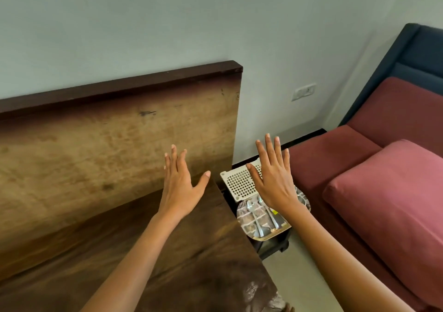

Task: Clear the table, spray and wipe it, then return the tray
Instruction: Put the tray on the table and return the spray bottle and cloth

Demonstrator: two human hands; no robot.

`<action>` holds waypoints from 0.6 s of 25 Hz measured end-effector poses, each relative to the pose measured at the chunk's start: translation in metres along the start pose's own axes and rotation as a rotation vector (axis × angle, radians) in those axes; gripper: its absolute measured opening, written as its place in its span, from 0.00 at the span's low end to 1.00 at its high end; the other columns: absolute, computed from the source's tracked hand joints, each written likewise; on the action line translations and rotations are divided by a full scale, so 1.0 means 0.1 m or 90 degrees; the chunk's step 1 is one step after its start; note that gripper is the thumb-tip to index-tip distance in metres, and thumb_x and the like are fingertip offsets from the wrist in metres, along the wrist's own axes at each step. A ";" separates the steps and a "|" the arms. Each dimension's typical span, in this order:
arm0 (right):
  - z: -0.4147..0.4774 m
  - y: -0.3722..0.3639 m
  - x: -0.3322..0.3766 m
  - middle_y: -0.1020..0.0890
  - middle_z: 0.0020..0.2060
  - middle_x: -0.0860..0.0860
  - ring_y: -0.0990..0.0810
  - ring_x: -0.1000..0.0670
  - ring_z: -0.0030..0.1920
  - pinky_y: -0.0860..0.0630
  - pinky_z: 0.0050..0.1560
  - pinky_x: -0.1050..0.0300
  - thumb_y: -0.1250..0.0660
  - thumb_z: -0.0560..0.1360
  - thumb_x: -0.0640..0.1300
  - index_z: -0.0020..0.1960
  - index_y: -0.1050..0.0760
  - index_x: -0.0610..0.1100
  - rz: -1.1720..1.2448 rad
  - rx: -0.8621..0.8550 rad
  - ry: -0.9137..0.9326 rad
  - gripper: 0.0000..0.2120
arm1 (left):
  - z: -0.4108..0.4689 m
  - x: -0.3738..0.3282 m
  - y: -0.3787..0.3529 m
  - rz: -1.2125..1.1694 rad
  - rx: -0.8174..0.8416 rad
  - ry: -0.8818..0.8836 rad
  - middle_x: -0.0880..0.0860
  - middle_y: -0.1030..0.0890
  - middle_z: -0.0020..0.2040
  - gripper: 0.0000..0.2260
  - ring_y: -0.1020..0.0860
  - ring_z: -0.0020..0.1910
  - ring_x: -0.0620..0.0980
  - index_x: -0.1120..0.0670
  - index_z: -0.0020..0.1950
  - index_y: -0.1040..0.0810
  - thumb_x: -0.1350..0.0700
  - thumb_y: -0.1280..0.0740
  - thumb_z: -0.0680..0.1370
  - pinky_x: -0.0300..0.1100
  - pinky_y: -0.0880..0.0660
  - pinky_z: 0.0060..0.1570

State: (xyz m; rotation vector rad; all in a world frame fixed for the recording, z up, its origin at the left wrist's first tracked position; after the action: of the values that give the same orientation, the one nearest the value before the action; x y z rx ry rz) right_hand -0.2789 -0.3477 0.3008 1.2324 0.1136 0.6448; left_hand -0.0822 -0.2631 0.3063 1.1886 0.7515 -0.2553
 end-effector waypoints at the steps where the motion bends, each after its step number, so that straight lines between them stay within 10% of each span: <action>1: 0.10 -0.08 -0.25 0.57 0.76 0.48 0.65 0.48 0.74 0.64 0.73 0.48 0.60 0.77 0.61 0.76 0.53 0.45 0.010 0.007 -0.003 0.33 | 0.10 -0.05 -0.17 -0.022 0.008 0.032 0.51 0.61 0.77 0.34 0.62 0.75 0.49 0.52 0.76 0.54 0.42 0.40 0.77 0.49 0.56 0.73; 8: 0.58 -0.73 -2.12 0.49 0.76 0.47 0.56 0.48 0.76 0.55 0.73 0.53 0.48 0.81 0.54 0.75 0.46 0.44 0.253 0.199 -0.151 0.27 | 0.38 -0.32 -1.60 -0.325 -0.052 0.418 0.53 0.40 0.75 0.27 0.40 0.72 0.52 0.52 0.74 0.43 0.45 0.41 0.79 0.47 0.39 0.67; 12: 0.62 -1.08 -3.08 0.26 0.61 0.49 0.30 0.53 0.61 0.37 0.60 0.61 0.49 0.81 0.54 0.68 0.32 0.38 0.533 0.322 -0.485 0.25 | 0.27 -0.24 -2.51 -0.757 -0.134 0.716 0.56 0.39 0.74 0.27 0.39 0.72 0.56 0.57 0.73 0.41 0.42 0.46 0.80 0.52 0.41 0.70; 15: 0.47 -1.56 -3.75 0.30 0.68 0.46 0.32 0.53 0.64 0.38 0.64 0.58 0.53 0.80 0.60 0.70 0.35 0.37 0.618 0.348 -0.661 0.31 | -0.01 -0.12 -3.20 -0.999 -0.265 0.861 0.59 0.40 0.75 0.33 0.43 0.74 0.58 0.62 0.73 0.43 0.37 0.52 0.79 0.53 0.47 0.73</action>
State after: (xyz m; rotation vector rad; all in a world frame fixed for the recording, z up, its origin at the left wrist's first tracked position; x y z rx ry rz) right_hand -0.5043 -0.6083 0.0810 2.0174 -1.3182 0.7182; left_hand -0.2683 -0.3854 0.0767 -0.0527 2.6948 -0.5129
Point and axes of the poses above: each hand's wrist, its own z-axis towards the middle knuckle, its own y-axis out of the back of the hand, x = y × z, the point moved 3 cm from there along z, towards the middle knuckle
